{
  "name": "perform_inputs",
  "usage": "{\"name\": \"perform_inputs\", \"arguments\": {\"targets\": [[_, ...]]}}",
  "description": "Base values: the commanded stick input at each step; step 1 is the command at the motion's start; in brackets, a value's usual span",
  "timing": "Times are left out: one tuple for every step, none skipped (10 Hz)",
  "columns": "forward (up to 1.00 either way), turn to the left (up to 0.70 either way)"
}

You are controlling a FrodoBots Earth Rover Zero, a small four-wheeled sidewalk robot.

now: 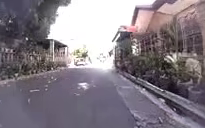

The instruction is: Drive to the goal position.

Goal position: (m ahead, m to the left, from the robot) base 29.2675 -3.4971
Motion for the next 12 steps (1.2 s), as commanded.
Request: {"name": "perform_inputs", "arguments": {"targets": [[0.85,0.0],[0.85,0.0],[0.85,0.0],[0.85,0.0],[0.85,0.0],[0.85,0.0],[0.85,0.0],[0.85,0.0],[0.85,0.0],[0.85,0.0],[0.85,0.0],[0.85,0.0]]}}
